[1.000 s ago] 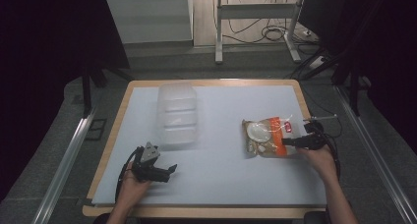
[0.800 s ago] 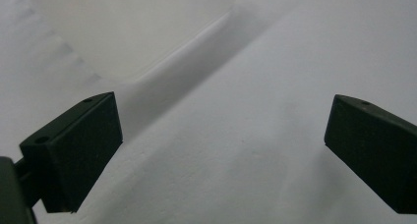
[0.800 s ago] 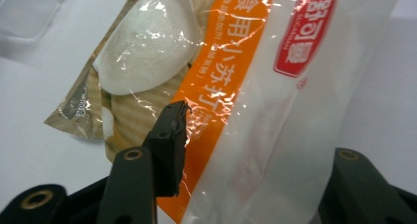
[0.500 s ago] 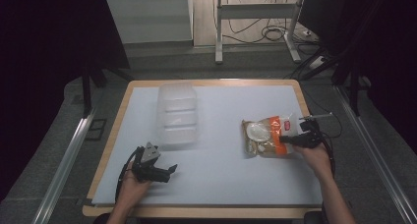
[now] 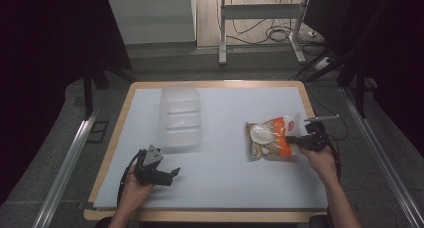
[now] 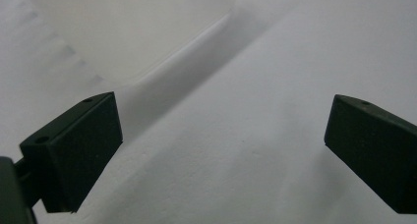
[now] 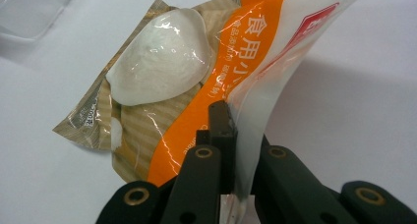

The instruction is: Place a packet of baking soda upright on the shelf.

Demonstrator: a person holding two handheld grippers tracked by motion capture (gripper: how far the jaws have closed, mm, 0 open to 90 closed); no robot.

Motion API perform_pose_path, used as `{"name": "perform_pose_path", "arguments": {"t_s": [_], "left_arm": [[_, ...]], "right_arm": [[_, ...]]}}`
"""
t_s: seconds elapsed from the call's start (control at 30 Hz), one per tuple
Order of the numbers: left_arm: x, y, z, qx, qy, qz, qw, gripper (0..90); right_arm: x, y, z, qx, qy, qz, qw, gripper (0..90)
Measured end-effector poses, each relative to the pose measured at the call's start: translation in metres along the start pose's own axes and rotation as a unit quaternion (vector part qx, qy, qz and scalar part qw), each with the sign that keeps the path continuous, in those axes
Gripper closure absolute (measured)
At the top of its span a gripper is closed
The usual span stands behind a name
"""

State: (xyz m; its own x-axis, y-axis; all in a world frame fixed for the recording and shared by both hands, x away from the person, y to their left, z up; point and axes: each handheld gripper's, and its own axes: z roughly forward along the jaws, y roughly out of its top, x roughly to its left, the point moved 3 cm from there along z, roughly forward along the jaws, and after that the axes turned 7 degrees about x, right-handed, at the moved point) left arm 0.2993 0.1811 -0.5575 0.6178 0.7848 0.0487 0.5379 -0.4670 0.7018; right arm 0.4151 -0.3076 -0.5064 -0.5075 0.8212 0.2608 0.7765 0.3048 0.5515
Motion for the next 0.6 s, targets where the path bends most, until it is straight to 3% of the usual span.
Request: {"name": "perform_pose_path", "arguments": {"t_s": [0.6], "left_arm": [[0.0, 0.0, 0.0, 0.001, 0.001, 0.0, 1.0, 1.0]], "right_arm": [[0.016, 0.007, -0.014, -0.037, 0.014, -0.018, 0.9991, 89.1]]}}
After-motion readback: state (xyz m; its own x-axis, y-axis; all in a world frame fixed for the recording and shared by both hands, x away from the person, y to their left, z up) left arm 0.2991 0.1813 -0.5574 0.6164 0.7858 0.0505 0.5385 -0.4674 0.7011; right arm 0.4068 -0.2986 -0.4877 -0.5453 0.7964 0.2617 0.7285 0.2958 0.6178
